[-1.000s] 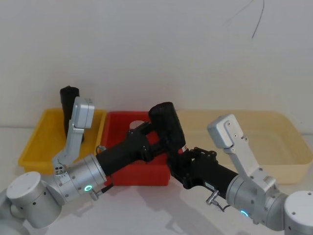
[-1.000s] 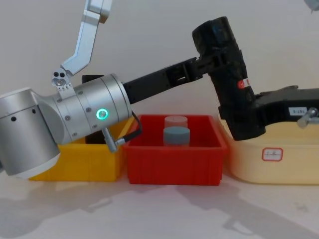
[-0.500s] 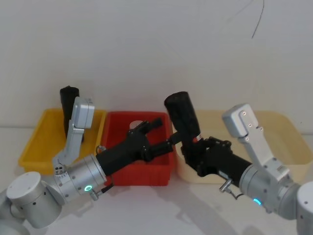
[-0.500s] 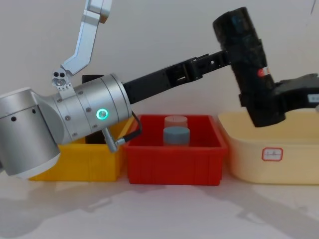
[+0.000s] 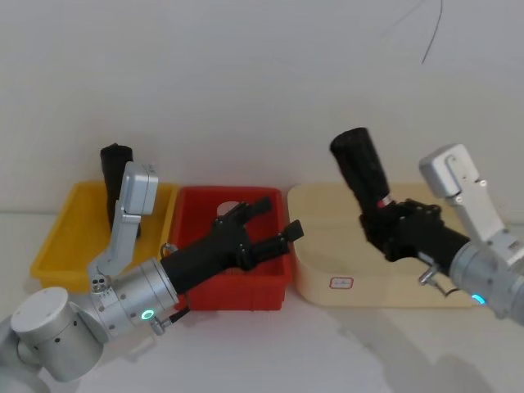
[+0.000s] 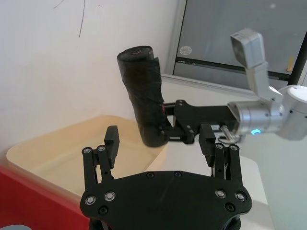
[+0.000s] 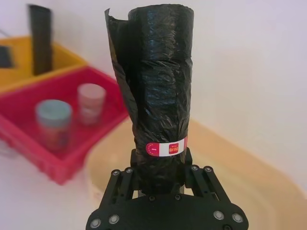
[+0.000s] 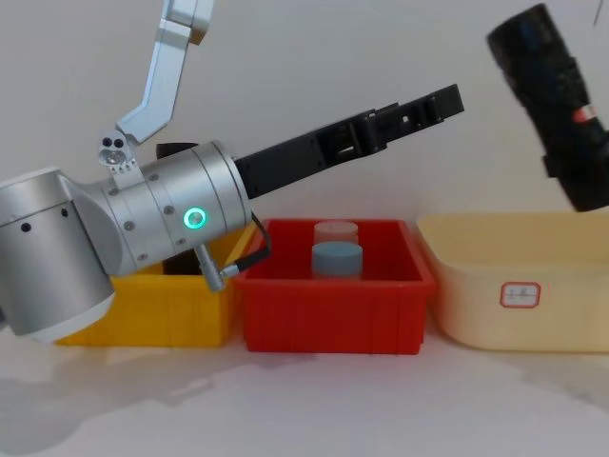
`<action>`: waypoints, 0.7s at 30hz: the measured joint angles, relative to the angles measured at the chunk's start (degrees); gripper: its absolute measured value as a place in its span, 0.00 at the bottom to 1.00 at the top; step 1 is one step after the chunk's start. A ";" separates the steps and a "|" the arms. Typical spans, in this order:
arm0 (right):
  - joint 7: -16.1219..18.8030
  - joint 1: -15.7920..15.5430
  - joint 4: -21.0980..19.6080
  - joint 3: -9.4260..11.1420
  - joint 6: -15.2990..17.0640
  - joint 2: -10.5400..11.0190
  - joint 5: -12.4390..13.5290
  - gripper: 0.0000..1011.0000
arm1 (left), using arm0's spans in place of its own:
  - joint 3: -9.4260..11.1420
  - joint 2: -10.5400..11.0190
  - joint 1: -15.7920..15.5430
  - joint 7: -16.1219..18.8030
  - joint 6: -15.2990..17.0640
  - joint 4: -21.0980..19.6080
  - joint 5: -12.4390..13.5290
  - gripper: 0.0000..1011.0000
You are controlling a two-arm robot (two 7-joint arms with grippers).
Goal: Pick up the garbage bag with the one hand and transfer it to the other hand.
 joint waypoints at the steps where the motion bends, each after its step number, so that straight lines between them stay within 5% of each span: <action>1: 0.02 0.29 0.45 0.29 0.02 0.29 -0.13 0.47 | 0.00 0.00 0.00 0.00 0.00 0.00 0.00 0.99; 17: -0.95 2.34 7.21 5.22 2.11 3.56 -1.68 0.47 | 0.00 0.00 0.00 0.00 0.00 0.00 0.00 0.99; 21: -1.22 2.45 8.51 6.15 2.16 3.74 -1.76 0.57 | 0.00 0.00 0.00 0.00 0.00 0.00 0.00 0.99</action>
